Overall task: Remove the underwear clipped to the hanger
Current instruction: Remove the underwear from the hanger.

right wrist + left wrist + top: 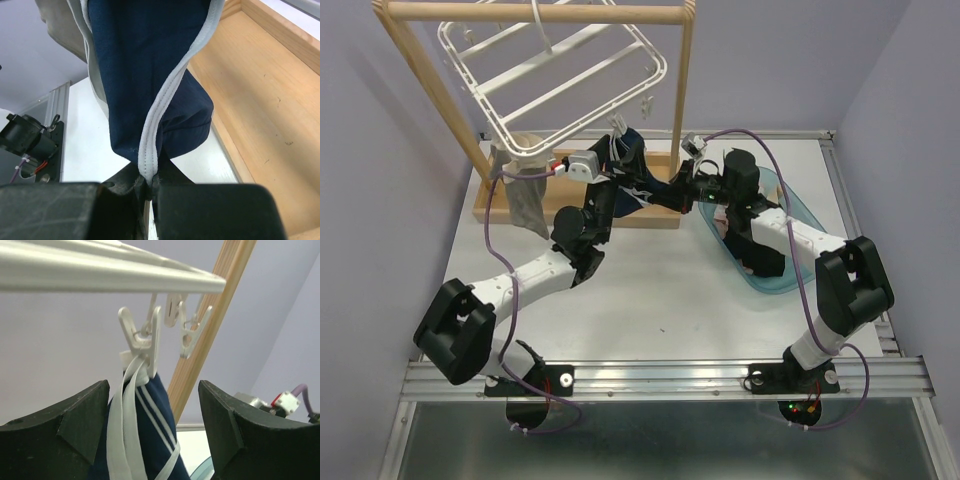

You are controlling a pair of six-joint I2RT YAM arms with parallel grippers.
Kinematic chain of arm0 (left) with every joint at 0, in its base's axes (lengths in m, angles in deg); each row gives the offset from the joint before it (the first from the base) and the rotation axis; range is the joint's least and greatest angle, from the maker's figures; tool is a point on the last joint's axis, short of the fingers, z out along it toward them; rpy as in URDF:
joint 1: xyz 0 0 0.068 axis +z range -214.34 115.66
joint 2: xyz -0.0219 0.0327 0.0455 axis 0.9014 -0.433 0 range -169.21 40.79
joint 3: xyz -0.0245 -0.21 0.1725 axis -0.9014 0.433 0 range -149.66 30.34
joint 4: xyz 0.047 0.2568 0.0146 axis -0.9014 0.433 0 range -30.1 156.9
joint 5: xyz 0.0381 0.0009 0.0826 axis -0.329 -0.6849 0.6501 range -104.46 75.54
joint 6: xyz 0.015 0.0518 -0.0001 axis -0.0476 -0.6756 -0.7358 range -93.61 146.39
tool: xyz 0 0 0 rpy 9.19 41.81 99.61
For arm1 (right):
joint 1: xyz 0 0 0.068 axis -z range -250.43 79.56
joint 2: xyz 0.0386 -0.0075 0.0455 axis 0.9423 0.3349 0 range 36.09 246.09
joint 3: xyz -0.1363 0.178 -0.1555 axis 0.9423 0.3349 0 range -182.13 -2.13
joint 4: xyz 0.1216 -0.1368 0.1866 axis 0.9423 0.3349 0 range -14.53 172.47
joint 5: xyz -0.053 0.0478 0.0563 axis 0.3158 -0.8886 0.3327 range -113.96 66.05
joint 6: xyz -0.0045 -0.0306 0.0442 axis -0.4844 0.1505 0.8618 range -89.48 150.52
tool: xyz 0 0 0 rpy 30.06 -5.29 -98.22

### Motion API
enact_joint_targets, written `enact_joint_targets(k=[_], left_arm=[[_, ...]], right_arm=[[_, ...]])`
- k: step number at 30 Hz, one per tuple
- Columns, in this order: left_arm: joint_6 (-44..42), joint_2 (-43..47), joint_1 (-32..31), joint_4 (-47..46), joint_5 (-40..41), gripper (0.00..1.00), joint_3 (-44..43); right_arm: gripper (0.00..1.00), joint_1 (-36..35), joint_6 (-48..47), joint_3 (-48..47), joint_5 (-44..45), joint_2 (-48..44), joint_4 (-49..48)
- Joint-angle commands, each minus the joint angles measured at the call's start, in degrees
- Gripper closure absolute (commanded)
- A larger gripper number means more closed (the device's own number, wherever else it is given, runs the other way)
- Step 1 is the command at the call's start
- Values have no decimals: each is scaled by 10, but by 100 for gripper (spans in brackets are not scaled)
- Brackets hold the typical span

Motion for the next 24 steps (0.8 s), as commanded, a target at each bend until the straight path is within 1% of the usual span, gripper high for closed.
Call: enact_joint_targets(k=[1,3,6,13,24], left_arm=[[25,-4,10,-307,-11,19,-45],[32,-12,12,-307,-14,19,-55],[39,-21,19,-309,-15,24,-67],[56,-42,33,-321,-14,30,-89],[37,-54,45,-355,-31,33,-110]], right_arm=[[100,1,-6,12,-10,-11,-30],[100,1,-7,13,-11,-12,-30],[100,1,-6,15,-11,-14,-30],[100,1,-6,18,-13,-14,-30],[100,1,-5,17,-16,-9,-30]])
